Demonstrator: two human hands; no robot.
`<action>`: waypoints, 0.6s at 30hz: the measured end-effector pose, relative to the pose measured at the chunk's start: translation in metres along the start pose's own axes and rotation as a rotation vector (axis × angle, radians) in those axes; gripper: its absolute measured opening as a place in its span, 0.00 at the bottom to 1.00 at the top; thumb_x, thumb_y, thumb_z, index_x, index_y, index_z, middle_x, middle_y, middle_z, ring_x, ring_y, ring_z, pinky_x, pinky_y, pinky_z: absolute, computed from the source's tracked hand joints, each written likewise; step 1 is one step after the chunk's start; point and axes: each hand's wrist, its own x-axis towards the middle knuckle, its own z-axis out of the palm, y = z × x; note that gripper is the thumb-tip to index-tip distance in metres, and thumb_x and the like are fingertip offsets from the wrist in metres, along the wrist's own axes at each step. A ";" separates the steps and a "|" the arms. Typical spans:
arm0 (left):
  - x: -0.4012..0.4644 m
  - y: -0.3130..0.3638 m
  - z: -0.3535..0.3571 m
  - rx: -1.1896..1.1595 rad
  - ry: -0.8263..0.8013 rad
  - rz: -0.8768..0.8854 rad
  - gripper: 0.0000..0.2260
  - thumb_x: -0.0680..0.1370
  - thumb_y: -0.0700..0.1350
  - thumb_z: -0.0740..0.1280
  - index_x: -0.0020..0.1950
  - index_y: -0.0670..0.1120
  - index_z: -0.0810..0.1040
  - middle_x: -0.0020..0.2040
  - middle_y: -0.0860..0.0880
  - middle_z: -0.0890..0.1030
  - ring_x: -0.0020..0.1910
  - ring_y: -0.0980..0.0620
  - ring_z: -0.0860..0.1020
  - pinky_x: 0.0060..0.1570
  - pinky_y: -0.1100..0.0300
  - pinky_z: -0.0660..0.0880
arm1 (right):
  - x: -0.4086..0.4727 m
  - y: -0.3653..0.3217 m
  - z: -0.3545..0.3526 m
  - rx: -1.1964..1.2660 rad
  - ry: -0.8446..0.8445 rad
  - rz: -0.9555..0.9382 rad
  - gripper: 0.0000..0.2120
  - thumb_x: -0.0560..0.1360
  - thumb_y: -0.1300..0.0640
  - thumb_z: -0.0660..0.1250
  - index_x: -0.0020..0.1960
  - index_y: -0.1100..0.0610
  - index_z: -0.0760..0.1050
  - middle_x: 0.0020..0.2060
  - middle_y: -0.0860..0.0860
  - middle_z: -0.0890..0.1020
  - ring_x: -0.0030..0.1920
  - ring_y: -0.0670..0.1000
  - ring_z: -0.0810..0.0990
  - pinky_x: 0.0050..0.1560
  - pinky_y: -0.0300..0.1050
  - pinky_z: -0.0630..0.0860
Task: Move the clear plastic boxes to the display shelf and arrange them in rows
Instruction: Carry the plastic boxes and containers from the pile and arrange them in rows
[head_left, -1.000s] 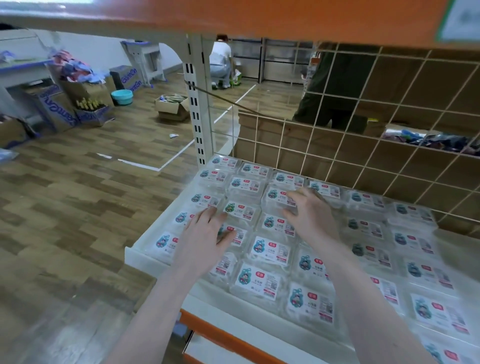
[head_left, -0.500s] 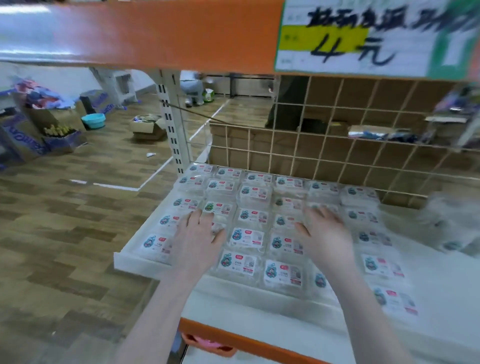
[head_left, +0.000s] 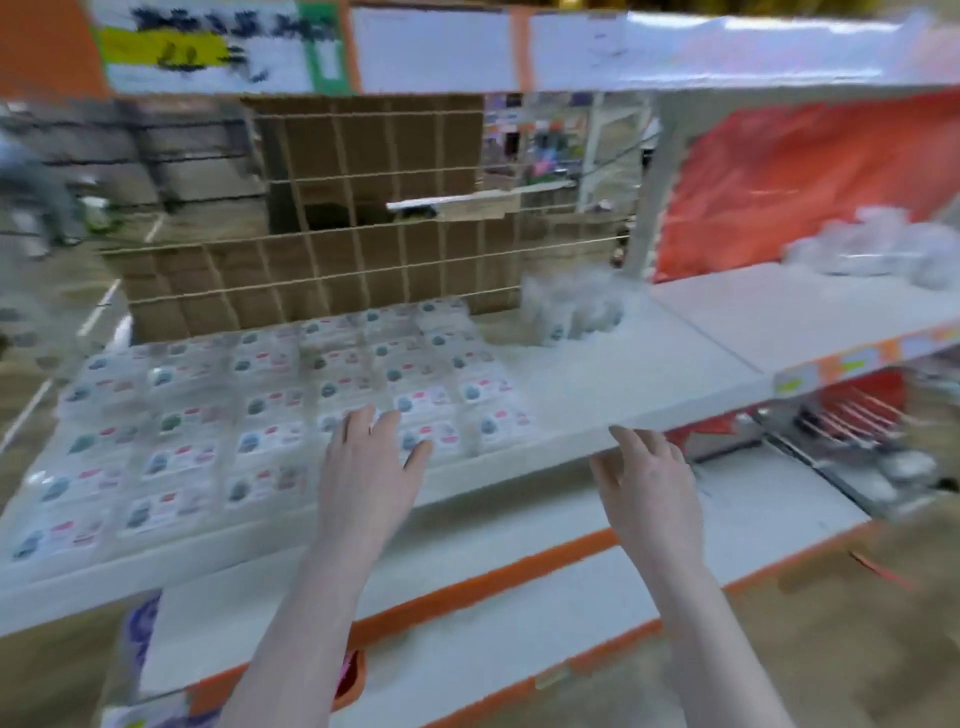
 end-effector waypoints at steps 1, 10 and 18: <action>0.001 0.018 0.002 0.004 0.001 0.031 0.24 0.79 0.58 0.57 0.73 0.49 0.65 0.72 0.46 0.65 0.71 0.46 0.61 0.66 0.52 0.63 | 0.002 0.017 -0.007 -0.004 0.023 0.021 0.16 0.69 0.61 0.74 0.55 0.64 0.79 0.46 0.61 0.81 0.46 0.64 0.78 0.45 0.54 0.76; 0.006 0.216 0.088 -0.124 -0.034 0.165 0.23 0.79 0.55 0.60 0.71 0.46 0.69 0.72 0.44 0.66 0.71 0.45 0.60 0.68 0.51 0.60 | 0.017 0.210 -0.078 -0.115 0.130 0.151 0.14 0.67 0.60 0.75 0.51 0.63 0.79 0.41 0.59 0.81 0.41 0.61 0.79 0.38 0.49 0.76; 0.018 0.410 0.164 -0.198 -0.095 0.264 0.22 0.77 0.53 0.63 0.69 0.44 0.71 0.69 0.42 0.68 0.70 0.43 0.63 0.68 0.53 0.59 | 0.084 0.368 -0.140 -0.198 0.161 0.144 0.16 0.67 0.59 0.74 0.53 0.63 0.78 0.42 0.58 0.80 0.43 0.61 0.79 0.42 0.50 0.76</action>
